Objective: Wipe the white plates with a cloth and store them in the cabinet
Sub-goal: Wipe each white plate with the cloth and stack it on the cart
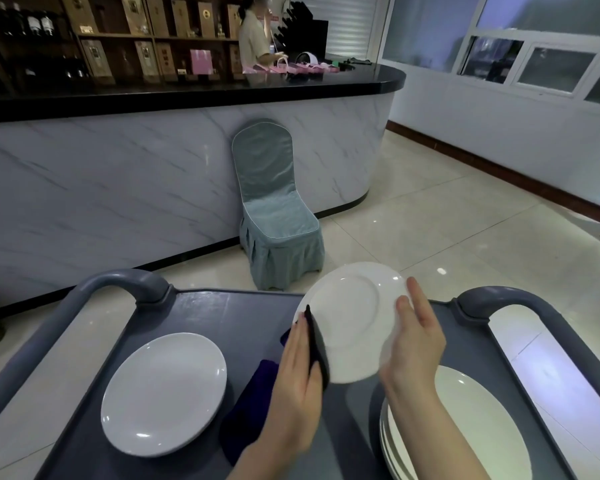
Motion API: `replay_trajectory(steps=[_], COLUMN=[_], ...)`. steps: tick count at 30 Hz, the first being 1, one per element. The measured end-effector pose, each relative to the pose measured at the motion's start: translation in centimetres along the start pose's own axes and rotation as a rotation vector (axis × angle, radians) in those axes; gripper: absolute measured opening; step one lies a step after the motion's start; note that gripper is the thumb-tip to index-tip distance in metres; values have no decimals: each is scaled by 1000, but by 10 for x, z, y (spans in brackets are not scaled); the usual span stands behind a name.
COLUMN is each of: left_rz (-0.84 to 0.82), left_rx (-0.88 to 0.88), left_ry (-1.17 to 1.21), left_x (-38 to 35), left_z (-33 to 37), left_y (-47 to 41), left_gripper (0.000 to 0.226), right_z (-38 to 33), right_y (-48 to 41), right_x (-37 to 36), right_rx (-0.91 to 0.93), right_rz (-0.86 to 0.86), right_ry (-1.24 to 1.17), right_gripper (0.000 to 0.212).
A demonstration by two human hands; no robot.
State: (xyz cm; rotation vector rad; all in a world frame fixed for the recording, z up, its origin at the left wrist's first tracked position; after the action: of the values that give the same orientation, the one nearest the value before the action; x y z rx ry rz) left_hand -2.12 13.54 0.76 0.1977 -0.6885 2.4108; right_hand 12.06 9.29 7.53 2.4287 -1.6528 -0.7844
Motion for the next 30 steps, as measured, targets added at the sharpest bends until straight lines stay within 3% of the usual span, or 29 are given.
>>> replay_trajectory(steps=[7, 11, 15, 17, 21, 26, 30], left_rz=[-180, -154, -61, -98, -280, -312, -338], left_rx=[-257, -286, -159, -173, -389, -272, -392], left_ry=[-449, -347, -228, -233, -434, -346, -432], left_x=[-13, -8, -10, -12, -21, -14, -17], left_z=[9, -1, -13, -11, 8, 4, 2], left_y=[-4, 1, 14, 14, -1, -29, -5], left_gripper=[58, 58, 61, 58, 61, 50, 60], right_z=[11, 5, -3, 2, 21, 30, 23], right_y=[0, -5, -11, -7, 4, 10, 4], right_x=[-6, 0, 4, 4, 4, 7, 9], right_rx=[-23, -14, -3, -1, -31, -54, -53], right_rz=[35, 22, 51, 68, 6, -81, -97], right_ry=[-89, -33, -98, -96, 40, 137, 132], right_gripper=[38, 38, 40, 40, 37, 38, 37])
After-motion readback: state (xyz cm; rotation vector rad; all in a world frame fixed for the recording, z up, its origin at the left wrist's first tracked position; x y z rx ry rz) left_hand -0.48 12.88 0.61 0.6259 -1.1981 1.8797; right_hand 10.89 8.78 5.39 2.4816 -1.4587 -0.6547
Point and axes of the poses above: each hand's wrist, its own y-axis away from the middle knuckle, its own x-axis out of the back of the hand, z = x × y, the point moved 2 cm from there along -y, towards the middle knuckle, and after that the axes turned 14 degrees about -x, right-handed, at the moved point
